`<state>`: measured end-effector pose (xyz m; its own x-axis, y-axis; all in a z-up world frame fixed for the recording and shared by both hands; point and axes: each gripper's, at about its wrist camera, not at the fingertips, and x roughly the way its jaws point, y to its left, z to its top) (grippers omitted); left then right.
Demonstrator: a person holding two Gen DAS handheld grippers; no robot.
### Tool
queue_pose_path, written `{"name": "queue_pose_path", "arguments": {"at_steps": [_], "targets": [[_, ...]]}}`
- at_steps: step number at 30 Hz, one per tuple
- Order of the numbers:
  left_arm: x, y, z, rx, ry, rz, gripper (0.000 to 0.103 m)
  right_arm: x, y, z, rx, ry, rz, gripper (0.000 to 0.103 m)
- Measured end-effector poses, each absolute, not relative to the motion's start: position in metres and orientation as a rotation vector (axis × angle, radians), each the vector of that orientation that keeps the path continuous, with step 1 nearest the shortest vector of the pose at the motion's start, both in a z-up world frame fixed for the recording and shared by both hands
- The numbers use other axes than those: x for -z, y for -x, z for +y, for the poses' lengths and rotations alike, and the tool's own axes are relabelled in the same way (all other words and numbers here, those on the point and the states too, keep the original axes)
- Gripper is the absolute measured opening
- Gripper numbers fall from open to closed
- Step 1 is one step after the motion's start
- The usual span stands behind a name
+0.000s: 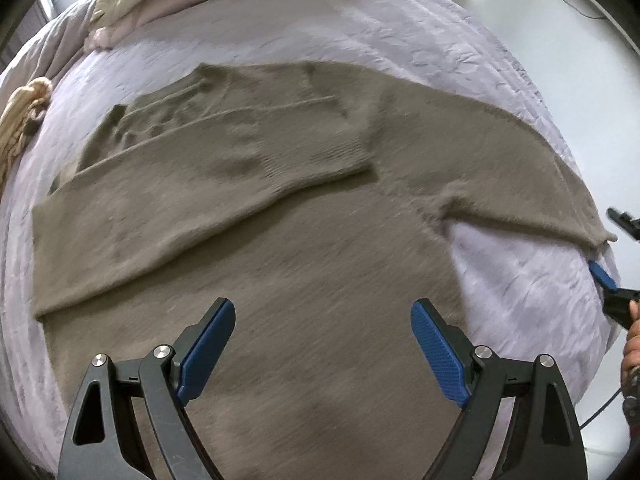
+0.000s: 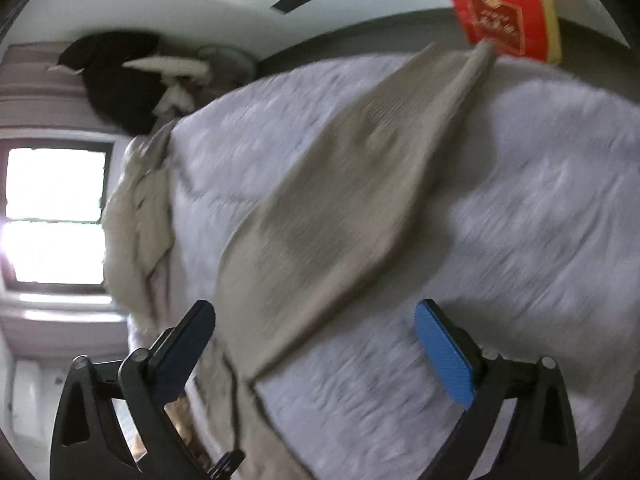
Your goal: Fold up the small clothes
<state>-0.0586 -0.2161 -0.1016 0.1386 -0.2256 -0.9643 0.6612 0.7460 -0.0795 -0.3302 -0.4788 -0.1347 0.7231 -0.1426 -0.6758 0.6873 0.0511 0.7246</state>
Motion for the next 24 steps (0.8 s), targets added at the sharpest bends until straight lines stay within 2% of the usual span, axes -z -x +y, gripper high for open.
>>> {"name": "queue_pose_path", "arguments": {"at_steps": [2, 7, 8, 11, 16, 24], "targets": [[0.1, 0.061, -0.224, 0.673, -0.41, 1.269, 0.09, 0.141, 0.338, -0.489, 0.703, -1.406, 0.481, 0.081], [0.101, 0.056, -0.245, 0.677, -0.41, 1.246, 0.09, 0.161, 0.353, -0.513, 0.712, -1.501, 0.387, 0.073], [0.101, 0.055, -0.247, 0.675, -0.409, 1.245, 0.09, 0.163, 0.353, -0.517, 0.701, -1.515, 0.363, 0.065], [0.098, 0.05, -0.247, 0.669, -0.387, 1.234, 0.09, 0.167, 0.35, -0.527, 0.655, -1.571, 0.313, 0.006], [0.088, 0.04, -0.228, 0.652, -0.375, 1.2, 0.09, 0.143, 0.337, -0.532, 0.539, -1.539, 0.218, 0.006], [0.081, 0.009, -0.169, 0.557, -0.34, 1.16, 0.09, 0.053, 0.229, -0.487, 0.26, -1.181, 0.371, 0.006]]}}
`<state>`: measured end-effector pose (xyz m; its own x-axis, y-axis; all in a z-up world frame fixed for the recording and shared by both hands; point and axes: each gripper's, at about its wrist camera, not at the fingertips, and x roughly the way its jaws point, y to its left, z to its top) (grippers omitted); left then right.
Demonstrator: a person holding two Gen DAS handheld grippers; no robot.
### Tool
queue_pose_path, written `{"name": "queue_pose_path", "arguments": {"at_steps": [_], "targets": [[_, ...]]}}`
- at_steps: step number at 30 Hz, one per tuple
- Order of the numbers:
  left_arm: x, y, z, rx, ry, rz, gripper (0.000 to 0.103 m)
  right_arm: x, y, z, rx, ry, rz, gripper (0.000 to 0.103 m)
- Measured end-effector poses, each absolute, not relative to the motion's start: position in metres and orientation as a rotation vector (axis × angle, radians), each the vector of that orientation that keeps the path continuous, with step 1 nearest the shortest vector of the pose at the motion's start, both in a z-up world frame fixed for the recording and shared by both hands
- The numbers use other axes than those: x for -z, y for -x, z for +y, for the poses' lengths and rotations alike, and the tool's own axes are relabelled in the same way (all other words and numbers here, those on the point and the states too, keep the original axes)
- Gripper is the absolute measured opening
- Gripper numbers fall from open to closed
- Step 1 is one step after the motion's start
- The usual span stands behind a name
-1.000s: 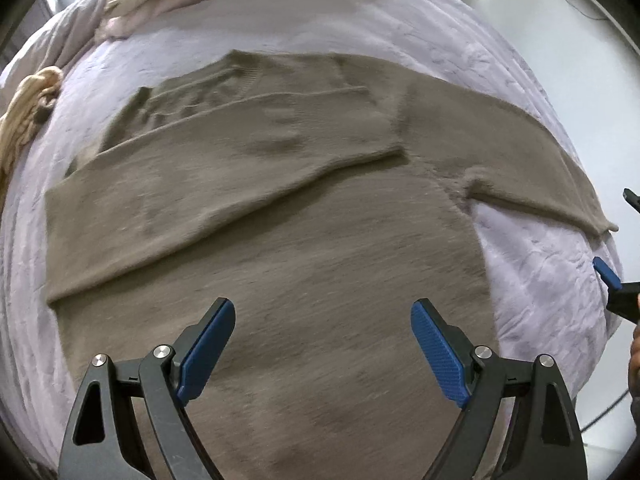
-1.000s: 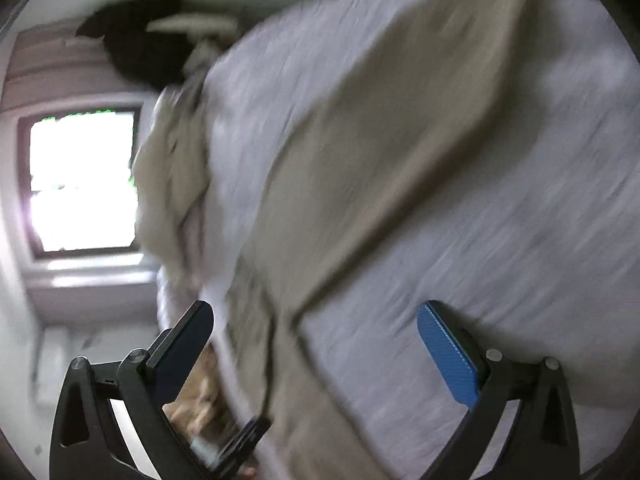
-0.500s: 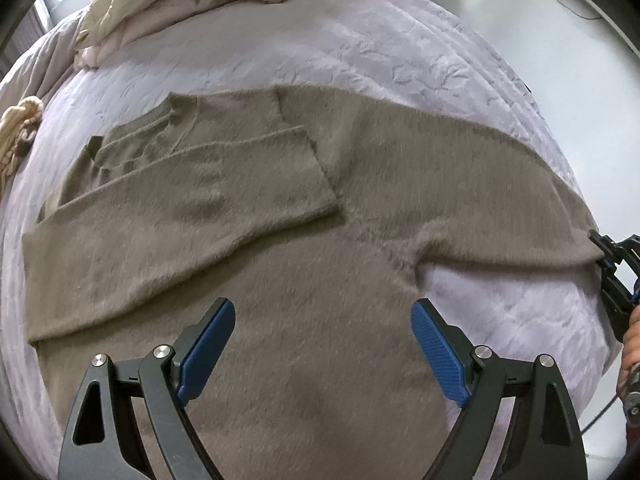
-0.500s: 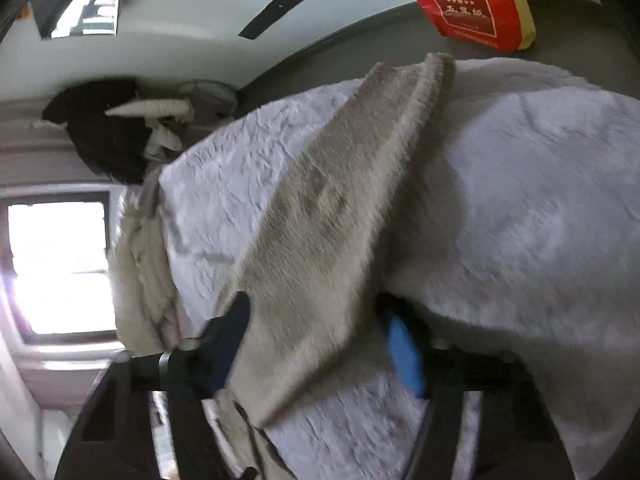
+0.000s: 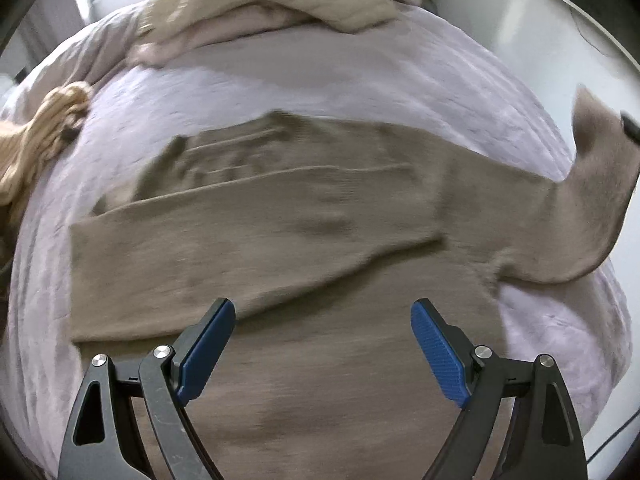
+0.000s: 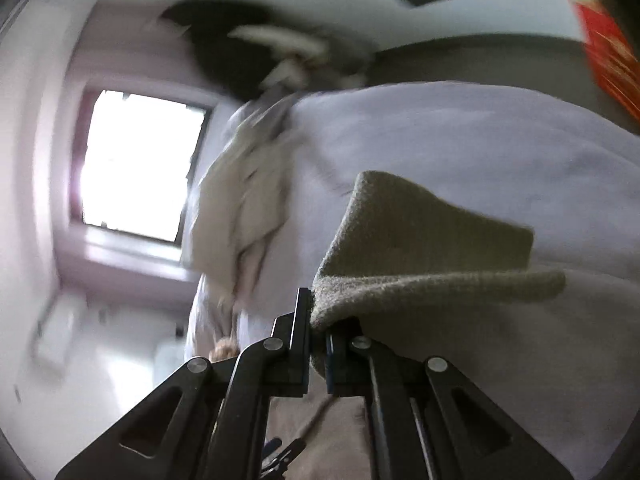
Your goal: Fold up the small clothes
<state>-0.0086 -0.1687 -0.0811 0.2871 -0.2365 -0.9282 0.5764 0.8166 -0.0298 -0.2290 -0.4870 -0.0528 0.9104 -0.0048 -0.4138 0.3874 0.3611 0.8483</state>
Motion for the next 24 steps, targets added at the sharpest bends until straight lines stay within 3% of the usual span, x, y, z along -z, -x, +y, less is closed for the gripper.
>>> {"name": "queue_pose_path", "arguments": {"at_steps": [8, 13, 17, 19, 21, 24], "targets": [[0.093, -0.032, -0.077, 0.379, -0.234, 1.17, 0.09, 0.019, 0.065, -0.36, -0.04, -0.792, 0.647, 0.006], [0.105, -0.044, -0.029, 0.305, -0.184, 1.185, 0.09, 0.081, -0.011, -0.267, -0.122, -0.646, 0.916, 0.009], [0.113, -0.043, 0.001, 0.294, -0.165, 1.2, 0.09, 0.139, -0.025, -0.246, -0.032, -0.672, 1.093, 0.01], [0.116, -0.041, 0.011, 0.297, -0.157, 1.207, 0.09, 0.149, -0.012, -0.252, 0.014, -0.761, 1.069, 0.018], [0.119, -0.042, 0.018, 0.301, -0.148, 1.213, 0.09, 0.148, 0.006, -0.259, 0.085, -0.832, 1.019, 0.044], [0.118, -0.041, 0.027, 0.309, -0.12, 1.215, 0.09, 0.141, 0.015, -0.282, 0.184, -0.991, 0.906, 0.043]]}}
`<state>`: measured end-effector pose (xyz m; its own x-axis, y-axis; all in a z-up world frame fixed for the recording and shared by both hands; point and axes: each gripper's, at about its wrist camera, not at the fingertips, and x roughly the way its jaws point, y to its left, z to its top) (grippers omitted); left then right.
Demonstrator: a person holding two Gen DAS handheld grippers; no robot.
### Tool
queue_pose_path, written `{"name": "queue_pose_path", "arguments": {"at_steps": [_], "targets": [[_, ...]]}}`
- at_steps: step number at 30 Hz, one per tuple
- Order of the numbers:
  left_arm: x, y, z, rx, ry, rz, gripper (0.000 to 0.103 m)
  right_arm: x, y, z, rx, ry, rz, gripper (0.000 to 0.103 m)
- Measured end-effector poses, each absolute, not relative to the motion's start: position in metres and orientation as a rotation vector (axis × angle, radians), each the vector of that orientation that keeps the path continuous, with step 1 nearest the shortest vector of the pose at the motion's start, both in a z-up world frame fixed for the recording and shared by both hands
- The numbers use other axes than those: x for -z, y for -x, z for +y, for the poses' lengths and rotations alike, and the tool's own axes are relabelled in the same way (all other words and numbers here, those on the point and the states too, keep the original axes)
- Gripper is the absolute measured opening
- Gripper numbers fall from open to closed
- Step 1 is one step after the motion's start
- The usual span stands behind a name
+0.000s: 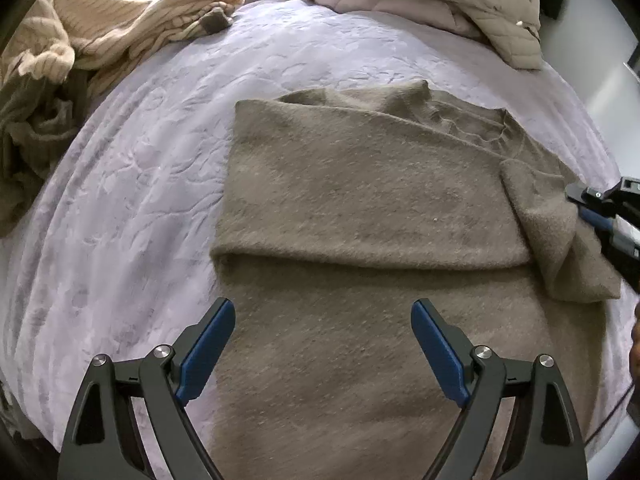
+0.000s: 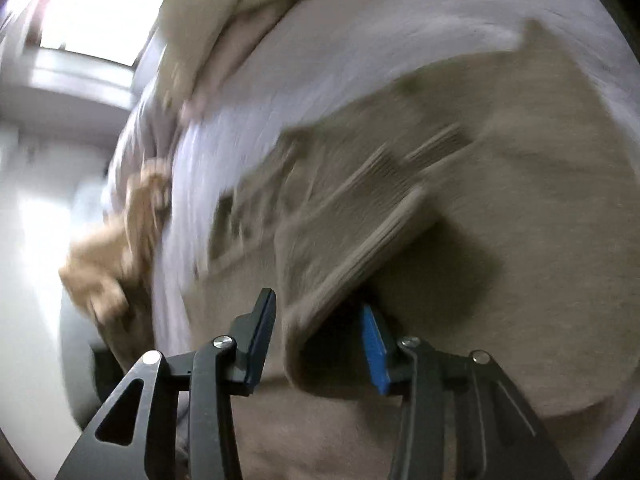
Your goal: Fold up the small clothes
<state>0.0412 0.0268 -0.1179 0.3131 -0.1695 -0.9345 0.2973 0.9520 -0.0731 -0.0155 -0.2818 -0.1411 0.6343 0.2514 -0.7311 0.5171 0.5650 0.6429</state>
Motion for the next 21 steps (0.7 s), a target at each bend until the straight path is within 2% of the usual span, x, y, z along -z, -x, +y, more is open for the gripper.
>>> {"name": "queue_pose_path", "arguments": {"at_steps": [1, 2, 7, 10, 13, 16, 20, 21], "targets": [[0.118, -0.041, 0.03, 0.311, -0.109, 1.213, 0.09, 0.142, 0.012, -0.288, 0.2, -1.014, 0.895, 0.037], [0.117, -0.042, 0.034, 0.314, -0.092, 1.21, 0.09, 0.138, 0.006, -0.289, 0.211, -1.009, 0.896, 0.01], [0.121, -0.045, 0.048, 0.311, -0.053, 1.222, 0.09, 0.091, -0.034, -0.227, 0.024, -0.578, 0.898, 0.008], [0.123, -0.048, 0.055, 0.31, -0.031, 1.232, 0.09, 0.092, -0.06, -0.159, -0.13, -0.288, 0.967, 0.008], [0.123, -0.053, 0.059, 0.341, 0.042, 1.26, 0.09, 0.122, -0.077, -0.114, -0.261, -0.169, 1.1, 0.01], [0.118, -0.06, 0.05, 0.418, 0.119, 1.268, 0.09, 0.148, -0.075, -0.095, -0.234, -0.062, 1.206, 0.019], [0.116, -0.077, 0.028, 0.515, 0.216, 1.297, 0.09, 0.138, -0.042, -0.13, -0.178, -0.275, 1.164, 0.05], [0.121, -0.084, 0.021, 0.539, 0.245, 1.326, 0.09, 0.134, -0.026, -0.148, -0.15, -0.37, 1.142, 0.05]]}}
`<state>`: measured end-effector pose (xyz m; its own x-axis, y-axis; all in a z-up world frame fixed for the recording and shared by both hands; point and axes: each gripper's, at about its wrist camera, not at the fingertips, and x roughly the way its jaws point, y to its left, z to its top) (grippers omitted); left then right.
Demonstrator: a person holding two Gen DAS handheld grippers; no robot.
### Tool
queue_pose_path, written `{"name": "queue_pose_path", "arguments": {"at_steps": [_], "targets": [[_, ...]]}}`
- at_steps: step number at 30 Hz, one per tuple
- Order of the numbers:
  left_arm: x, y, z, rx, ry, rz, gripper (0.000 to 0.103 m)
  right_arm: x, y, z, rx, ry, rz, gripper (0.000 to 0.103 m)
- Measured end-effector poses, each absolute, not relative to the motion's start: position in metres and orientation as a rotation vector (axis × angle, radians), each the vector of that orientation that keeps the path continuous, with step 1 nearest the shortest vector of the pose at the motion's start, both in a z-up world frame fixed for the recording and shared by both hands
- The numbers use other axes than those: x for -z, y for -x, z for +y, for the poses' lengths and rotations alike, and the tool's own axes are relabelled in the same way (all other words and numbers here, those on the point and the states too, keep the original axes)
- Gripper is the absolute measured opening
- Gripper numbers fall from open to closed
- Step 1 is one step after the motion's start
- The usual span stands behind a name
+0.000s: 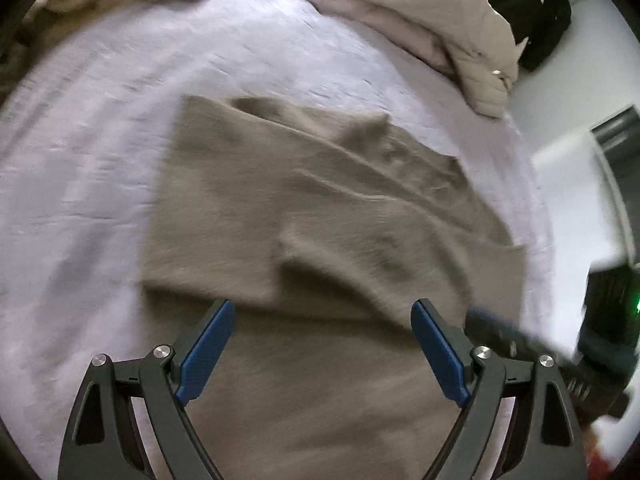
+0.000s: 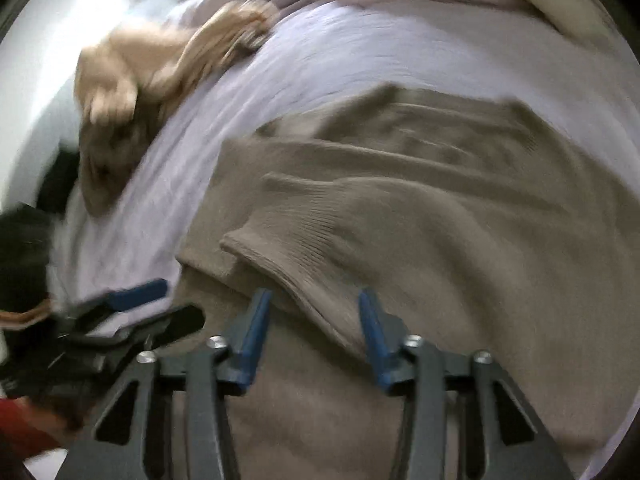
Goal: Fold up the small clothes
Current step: 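Grasp the ribbed sleeve cuff with the left gripper, then lay the cuff across the folded body and open the left gripper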
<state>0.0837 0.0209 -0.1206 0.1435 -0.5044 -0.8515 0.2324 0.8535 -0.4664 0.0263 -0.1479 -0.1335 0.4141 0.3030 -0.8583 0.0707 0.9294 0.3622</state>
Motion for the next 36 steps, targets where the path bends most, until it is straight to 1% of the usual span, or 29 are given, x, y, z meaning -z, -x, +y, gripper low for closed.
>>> {"name": "queue_pose_path", "arguments": {"at_steps": [7, 8, 9, 10, 11, 14, 19, 20, 21, 22, 23, 25, 28, 29, 30, 31, 32, 34, 35, 36], "targets": [[0.135, -0.106, 0.005, 0.49, 0.361, 1.353, 0.09, 0.132, 0.061, -0.239, 0.057, -0.685, 1.09, 0.051], [0.135, -0.107, 0.005, 0.481, 0.375, 1.348, 0.08, 0.135, 0.075, -0.252, 0.095, -0.737, 1.081, 0.051], [0.136, -0.109, 0.005, 0.475, 0.383, 1.345, 0.054, 0.137, 0.087, -0.266, 0.124, -0.779, 1.069, 0.051], [0.139, -0.112, 0.003, 0.472, 0.384, 1.354, 0.037, 0.141, 0.096, -0.276, 0.148, -0.823, 1.055, 0.051], [0.144, -0.114, 0.0, 0.474, 0.38, 1.374, 0.006, 0.143, 0.103, -0.282, 0.163, -0.854, 1.043, 0.051], [0.139, -0.116, -0.002, 0.478, 0.371, 1.339, 0.007, 0.152, 0.13, -0.313, 0.217, -1.011, 0.979, 0.051], [0.105, -0.118, 0.002, 0.514, 0.34, 1.228, 0.007, 0.175, 0.138, -0.343, 0.255, -1.272, 0.799, 0.051], [0.101, -0.118, 0.004, 0.515, 0.339, 1.215, 0.007, 0.178, 0.138, -0.348, 0.262, -1.307, 0.776, 0.044], [0.098, -0.119, 0.009, 0.514, 0.34, 1.205, 0.007, 0.177, 0.138, -0.355, 0.277, -1.329, 0.756, 0.013], [0.099, -0.119, 0.013, 0.51, 0.335, 1.198, 0.007, 0.173, 0.132, -0.359, 0.281, -1.314, 0.742, 0.007], [0.102, -0.119, 0.017, 0.503, 0.326, 1.197, 0.007, 0.166, 0.128, -0.36, 0.271, -1.287, 0.735, 0.007], [0.116, -0.117, 0.022, 0.483, 0.319, 1.228, 0.007, 0.145, 0.111, -0.356, 0.213, -1.147, 0.762, 0.007], [0.141, -0.112, 0.023, 0.461, 0.27, 1.287, 0.007, 0.144, 0.096, -0.345, 0.195, -0.979, 0.892, 0.008], [0.144, -0.109, 0.023, 0.461, 0.259, 1.288, 0.007, 0.15, 0.095, -0.345, 0.209, -0.953, 0.94, 0.008], [0.146, -0.108, 0.023, 0.462, 0.256, 1.286, 0.007, 0.161, 0.095, -0.345, 0.236, -0.941, 1.018, 0.012], [0.147, -0.107, 0.023, 0.462, 0.264, 1.284, 0.007, 0.166, 0.096, -0.345, 0.243, -0.953, 1.047, 0.012], [0.148, -0.107, 0.024, 0.461, 0.27, 1.286, 0.007, 0.165, 0.1, -0.347, 0.236, -0.97, 1.037, 0.012], [0.149, -0.11, 0.024, 0.456, 0.284, 1.292, 0.007, 0.148, 0.112, -0.348, 0.24, -0.941, 0.976, 0.02], [0.149, -0.111, 0.024, 0.455, 0.283, 1.294, 0.007, 0.143, 0.118, -0.349, 0.245, -0.93, 0.96, 0.031], [0.149, -0.111, 0.023, 0.454, 0.277, 1.295, 0.007, 0.135, 0.124, -0.353, 0.263, -0.912, 0.936, 0.045]]}}
